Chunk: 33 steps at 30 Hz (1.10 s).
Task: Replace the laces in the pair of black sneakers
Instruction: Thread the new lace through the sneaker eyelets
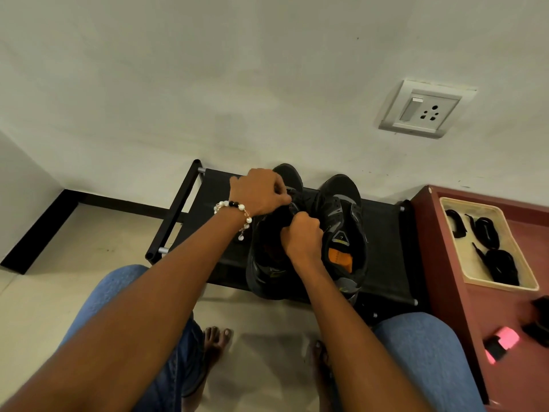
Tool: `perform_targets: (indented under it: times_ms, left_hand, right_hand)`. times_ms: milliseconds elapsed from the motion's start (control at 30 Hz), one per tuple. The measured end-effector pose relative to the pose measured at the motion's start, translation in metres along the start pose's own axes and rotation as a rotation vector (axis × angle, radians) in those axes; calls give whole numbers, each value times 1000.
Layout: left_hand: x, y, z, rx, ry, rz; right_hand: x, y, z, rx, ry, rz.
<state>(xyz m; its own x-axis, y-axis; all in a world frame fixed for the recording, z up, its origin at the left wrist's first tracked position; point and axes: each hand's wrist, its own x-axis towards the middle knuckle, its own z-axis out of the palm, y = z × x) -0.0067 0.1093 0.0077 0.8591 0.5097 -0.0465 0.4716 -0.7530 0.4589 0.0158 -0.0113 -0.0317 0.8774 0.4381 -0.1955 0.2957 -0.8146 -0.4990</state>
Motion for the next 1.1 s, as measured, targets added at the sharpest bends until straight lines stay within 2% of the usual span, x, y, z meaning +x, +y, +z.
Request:
perform_targets:
  times_ms: [67,300,367,433,533,633,700,767,800,833,933,1000,1100]
  left_hand:
    - [0,0,6,144,-21,16]
    - [-2,10,10,407,63,76]
    - [-4,10,10,394,33,62]
    - [-3,6,1,94,0,-35]
    - [-1,3,-19,-646,-40,-243]
    - [-3,5,-34,-1254,-23,-294]
    - [-2,5,-36,-1581,23,-313]
    - [1,3,-33,-1730,28,-325]
    - [2,3,-31,-1661,23,-320]
    - [3,4,-27,-1495,27,-300]
    - [1,4,-15,-669,112,-102]
    - [-1,2,-2,-211,65,56]
    - [-2,1,17,119,-4,65]
  right_hand:
    - [0,0,1,-14,1,-3]
    - [1,1,2,4,7,16]
    - [1,1,2,6,7,17]
    - [1,1,2,0,15,18]
    - [0,1,1,0,22,7]
    - [-1,1,1,10,20,-5]
    - [-1,1,1,13,20,-4]
    - [-1,2,1,7,19,-4]
    - [-1,2,1,6,19,-5]
    - [-1,2,2,4,21,-7]
    - [1,1,3,-4,33,3]
    - [1,1,3,-13,31,9]
    - [1,1,4,-13,26,10]
